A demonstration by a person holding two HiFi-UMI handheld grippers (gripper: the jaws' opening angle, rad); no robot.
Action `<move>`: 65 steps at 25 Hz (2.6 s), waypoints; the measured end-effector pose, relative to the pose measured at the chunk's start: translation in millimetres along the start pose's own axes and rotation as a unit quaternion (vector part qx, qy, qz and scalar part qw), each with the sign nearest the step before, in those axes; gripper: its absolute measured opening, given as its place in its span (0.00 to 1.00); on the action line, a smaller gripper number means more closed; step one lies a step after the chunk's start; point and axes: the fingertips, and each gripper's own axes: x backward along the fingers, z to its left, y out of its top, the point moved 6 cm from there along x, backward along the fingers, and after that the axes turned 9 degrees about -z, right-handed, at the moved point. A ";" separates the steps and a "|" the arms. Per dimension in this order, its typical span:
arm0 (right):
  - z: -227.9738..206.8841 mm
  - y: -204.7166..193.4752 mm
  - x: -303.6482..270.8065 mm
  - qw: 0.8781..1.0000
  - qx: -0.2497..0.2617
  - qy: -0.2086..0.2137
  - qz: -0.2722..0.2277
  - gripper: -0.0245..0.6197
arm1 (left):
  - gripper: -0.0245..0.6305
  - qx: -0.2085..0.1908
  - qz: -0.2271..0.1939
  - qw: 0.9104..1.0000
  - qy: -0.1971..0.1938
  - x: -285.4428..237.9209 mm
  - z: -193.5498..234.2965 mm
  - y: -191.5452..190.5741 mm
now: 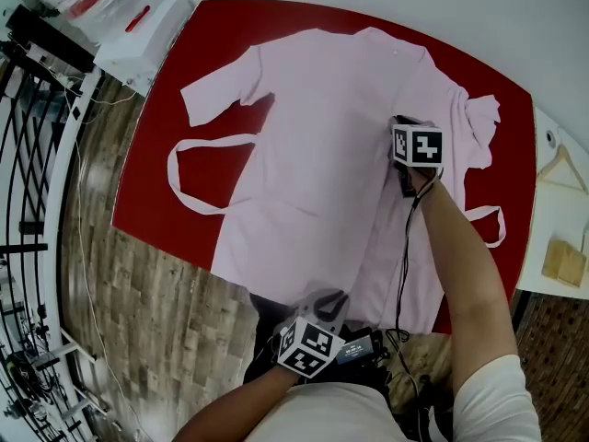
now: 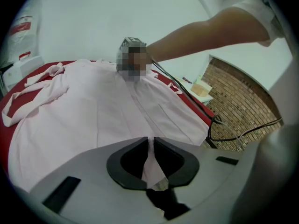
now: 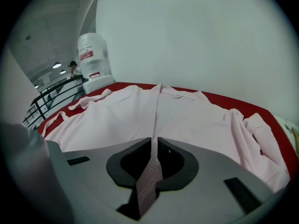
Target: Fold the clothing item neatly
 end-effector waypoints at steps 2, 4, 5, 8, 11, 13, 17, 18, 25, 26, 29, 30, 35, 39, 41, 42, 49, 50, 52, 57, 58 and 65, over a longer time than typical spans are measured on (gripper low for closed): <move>-6.3 1.1 4.0 1.000 -0.011 -0.008 -0.015 0.08 | 0.14 0.010 -0.006 1.000 -0.007 5.1 -0.9 -0.2; -11.5 1.3 9.6 0.999 -0.017 -0.010 -0.026 0.11 | 0.20 0.020 -0.012 1.000 -0.012 12.0 -1.6 -0.4; -12.3 0.5 12.3 0.999 -0.017 -0.007 -0.026 0.13 | 0.20 0.023 -0.016 1.000 -0.012 16.3 -0.8 -0.4; -9.8 -2.3 22.3 1.000 -0.011 0.004 -0.026 0.15 | 0.21 0.032 -0.029 0.999 -0.003 30.8 6.6 1.4; -3.6 -4.2 33.4 1.000 -0.003 0.014 -0.028 0.15 | 0.21 0.038 -0.045 0.998 0.016 45.8 21.9 3.8; 4.5 -5.9 40.1 0.999 -0.001 0.020 -0.028 0.15 | 0.21 0.043 -0.057 0.997 0.032 56.8 36.9 4.0; 22.4 -15.2 50.7 0.999 -0.001 0.029 -0.022 0.15 | 0.21 0.054 -0.076 0.995 0.047 75.5 64.5 3.7; 25.3 -17.2 53.0 0.999 -0.001 0.027 -0.020 0.15 | 0.21 0.056 -0.079 0.994 0.047 78.7 70.4 4.2; 58.3 -24.6 64.2 1.000 0.005 0.020 -0.005 0.15 | 0.21 0.067 -0.101 0.992 0.039 105.5 117.6 9.3; 65.8 -23.6 64.5 1.000 0.008 0.021 -0.005 0.15 | 0.21 0.069 -0.106 0.991 0.039 109.7 127.0 11.1; 91.8 -16.5 64.3 0.999 0.020 0.023 -0.009 0.15 | 0.21 0.069 -0.118 0.990 0.038 122.7 159.1 17.7; 101.5 -14.1 64.0 0.999 0.023 0.023 -0.011 0.15 | 0.21 0.070 -0.122 0.989 0.038 127.5 170.0 19.9; 144.0 -5.3 66.4 0.999 0.031 0.033 -0.019 0.15 | 0.21 0.072 -0.142 0.987 0.034 145.5 216.9 35.6; 168.0 -2.0 69.7 0.997 0.052 0.050 -0.022 0.15 | 0.21 0.076 -0.161 0.983 0.035 151.8 244.2 50.6; 177.8 -2.3 69.0 0.996 0.067 0.063 -0.021 0.15 | 0.21 0.084 -0.170 0.981 0.039 153.0 254.6 56.4; 181.9 -1.7 67.7 0.994 0.076 0.071 -0.021 0.15 | 0.21 0.089 -0.177 0.979 0.043 152.6 259.4 59.5; 213.3 -1.1 56.3 0.984 0.135 0.117 -0.019 0.15 | 0.21 0.105 -0.200 0.972 0.070 146.9 282.9 70.4; 221.4 0.4 53.4 0.982 0.140 0.123 -0.019 0.15 | 0.21 0.104 -0.202 0.971 0.070 148.6 289.2 72.8; 238.8 4.0 45.5 0.981 0.145 0.131 -0.016 0.15 | 0.21 0.107 -0.206 0.970 0.068 152.7 304.8 77.1; 279.4 18.7 17.8 0.980 0.141 0.137 -0.016 0.15 | 0.21 0.112 -0.209 0.970 0.056 154.6 350.4 84.8; 288.7 21.9 11.7 0.980 0.143 0.139 -0.017 0.15 | 0.21 0.114 -0.209 0.970 0.053 154.4 360.0 85.9; 360.4 45.6 -37.1 0.968 0.181 0.171 -0.019 0.17 | 0.21 0.141 -0.210 0.966 0.055 159.5 417.3 87.4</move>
